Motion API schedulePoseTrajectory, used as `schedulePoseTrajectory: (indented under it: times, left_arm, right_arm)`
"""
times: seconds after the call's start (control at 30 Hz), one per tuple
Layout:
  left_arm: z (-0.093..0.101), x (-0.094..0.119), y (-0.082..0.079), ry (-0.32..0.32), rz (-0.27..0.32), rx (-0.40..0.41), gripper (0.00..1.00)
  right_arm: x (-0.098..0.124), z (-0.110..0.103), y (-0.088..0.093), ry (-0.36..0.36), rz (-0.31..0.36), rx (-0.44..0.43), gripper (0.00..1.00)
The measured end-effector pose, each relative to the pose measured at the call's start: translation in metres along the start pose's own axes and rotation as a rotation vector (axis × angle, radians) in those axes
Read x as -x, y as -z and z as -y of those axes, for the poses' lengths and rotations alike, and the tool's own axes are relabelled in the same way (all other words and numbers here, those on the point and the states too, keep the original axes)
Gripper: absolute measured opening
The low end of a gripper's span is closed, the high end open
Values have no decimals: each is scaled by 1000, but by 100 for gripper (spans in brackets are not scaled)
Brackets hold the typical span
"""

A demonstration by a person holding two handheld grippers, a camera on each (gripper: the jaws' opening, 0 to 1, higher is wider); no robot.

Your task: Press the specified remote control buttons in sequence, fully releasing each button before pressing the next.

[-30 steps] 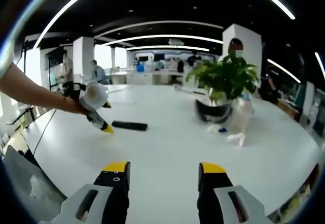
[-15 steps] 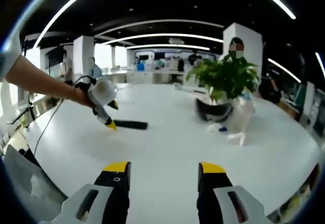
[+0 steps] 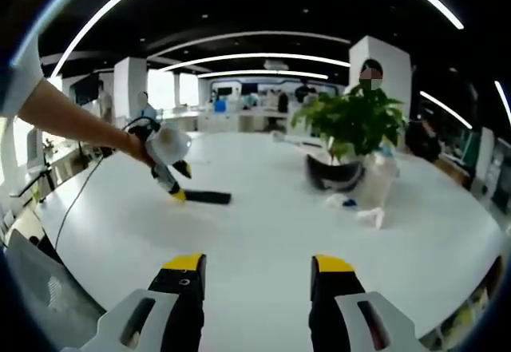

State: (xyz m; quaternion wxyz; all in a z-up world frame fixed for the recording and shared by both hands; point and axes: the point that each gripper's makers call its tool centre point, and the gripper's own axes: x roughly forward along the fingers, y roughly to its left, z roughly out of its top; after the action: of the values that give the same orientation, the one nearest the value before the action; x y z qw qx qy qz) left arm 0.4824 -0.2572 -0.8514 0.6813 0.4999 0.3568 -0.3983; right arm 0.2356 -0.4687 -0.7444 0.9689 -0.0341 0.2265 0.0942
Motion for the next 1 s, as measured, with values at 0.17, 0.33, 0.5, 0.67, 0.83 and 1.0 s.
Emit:
schedulePoseTrajectory:
  times: [0.17, 0.33, 0.5, 0.67, 0.83, 1.0]
  left_arm:
    - [1, -2, 1, 81, 0, 29, 41]
    - [4, -4, 3, 179, 1, 95, 40]
    - [4, -6, 3, 252, 2, 93, 39]
    - [6, -8, 3, 312, -22, 102, 36]
    - [9, -8, 6, 370, -35, 170, 33]
    - [12, -7, 6, 381, -48, 119, 33]
  right_arm:
    - [0, 0, 2, 2, -13, 1, 50]
    - [0, 0, 4, 0, -20, 1, 49]
    - [2, 1, 2, 4, -9, -2, 48]
    - [2, 1, 3, 10, -14, 1, 47]
    - [2, 2, 2, 14, -12, 2, 47]
    - [3, 2, 2, 16, -5, 1, 46]
